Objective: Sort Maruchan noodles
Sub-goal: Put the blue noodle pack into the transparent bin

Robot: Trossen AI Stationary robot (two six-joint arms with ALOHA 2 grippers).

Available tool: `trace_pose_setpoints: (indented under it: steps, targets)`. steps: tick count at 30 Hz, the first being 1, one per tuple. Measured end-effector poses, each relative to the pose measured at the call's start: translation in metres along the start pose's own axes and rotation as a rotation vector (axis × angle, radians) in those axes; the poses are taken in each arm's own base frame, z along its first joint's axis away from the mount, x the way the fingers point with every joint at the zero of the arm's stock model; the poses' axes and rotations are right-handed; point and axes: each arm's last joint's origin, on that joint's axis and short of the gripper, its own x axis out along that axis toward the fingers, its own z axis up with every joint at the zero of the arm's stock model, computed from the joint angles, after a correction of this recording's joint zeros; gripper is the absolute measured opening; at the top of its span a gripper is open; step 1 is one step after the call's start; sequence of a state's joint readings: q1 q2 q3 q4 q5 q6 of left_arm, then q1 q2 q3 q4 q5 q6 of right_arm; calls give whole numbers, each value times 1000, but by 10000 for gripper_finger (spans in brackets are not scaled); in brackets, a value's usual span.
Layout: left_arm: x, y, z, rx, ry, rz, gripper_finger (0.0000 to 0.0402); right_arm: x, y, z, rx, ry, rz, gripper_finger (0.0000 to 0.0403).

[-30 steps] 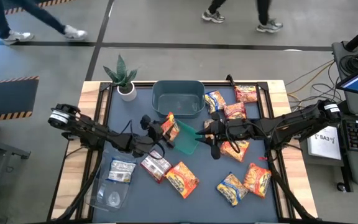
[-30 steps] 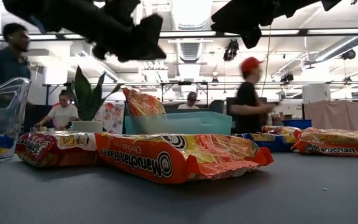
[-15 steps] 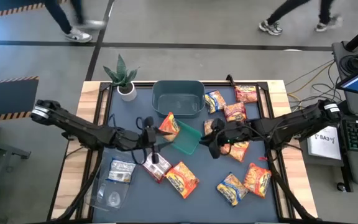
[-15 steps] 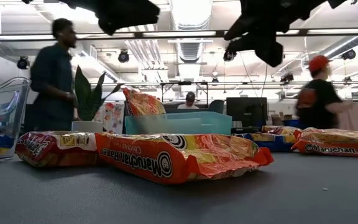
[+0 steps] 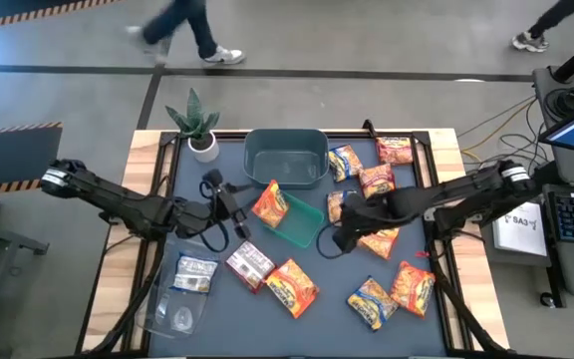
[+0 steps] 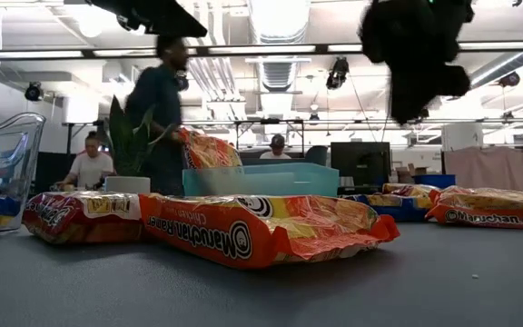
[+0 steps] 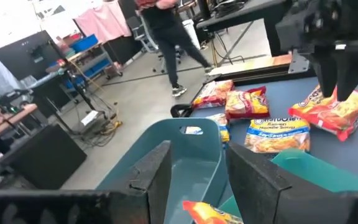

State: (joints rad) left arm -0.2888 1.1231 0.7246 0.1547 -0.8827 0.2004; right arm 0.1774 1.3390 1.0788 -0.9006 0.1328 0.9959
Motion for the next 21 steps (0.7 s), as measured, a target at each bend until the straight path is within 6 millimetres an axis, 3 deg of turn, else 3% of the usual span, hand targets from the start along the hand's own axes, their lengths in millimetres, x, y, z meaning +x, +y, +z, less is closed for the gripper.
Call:
trace_pose_setpoints:
  steps: [7, 21]
  targets:
    - [2, 1, -2, 68, 17, 30, 134, 29, 4, -5, 3, 179, -87, 105]
    - [-1, 6, 1, 104, 9, 36, 134, 62, 11, -4, -154, 238, -167, 104]
